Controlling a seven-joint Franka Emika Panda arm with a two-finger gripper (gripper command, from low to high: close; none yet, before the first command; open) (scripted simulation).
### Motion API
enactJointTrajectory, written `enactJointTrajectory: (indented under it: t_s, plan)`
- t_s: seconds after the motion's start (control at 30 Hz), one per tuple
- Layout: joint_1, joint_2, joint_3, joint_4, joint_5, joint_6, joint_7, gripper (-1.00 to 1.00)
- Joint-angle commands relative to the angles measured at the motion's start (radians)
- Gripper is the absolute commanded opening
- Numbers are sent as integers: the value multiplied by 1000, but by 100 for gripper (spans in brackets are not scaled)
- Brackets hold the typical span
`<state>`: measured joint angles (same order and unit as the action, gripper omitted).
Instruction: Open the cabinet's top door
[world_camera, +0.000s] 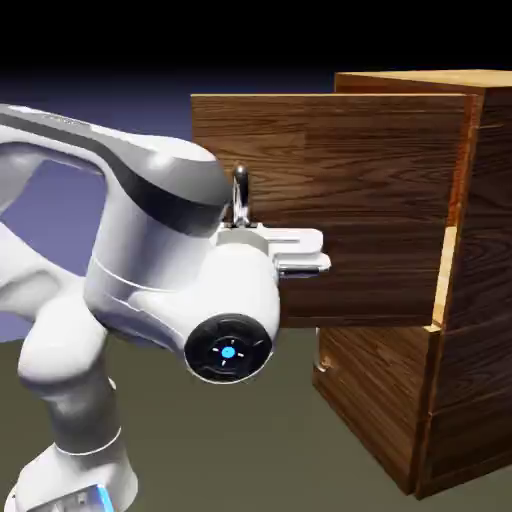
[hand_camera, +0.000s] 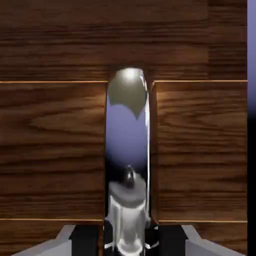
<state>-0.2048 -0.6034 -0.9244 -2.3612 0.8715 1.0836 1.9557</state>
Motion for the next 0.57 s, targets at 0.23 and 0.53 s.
enactJointTrajectory:
  t_s: [0.23, 0.53]
  plan:
    - [279, 210, -290, 242, -56, -241, -113, -100]
    - [605, 229, -584, 385, -103, -328, -129, -100]
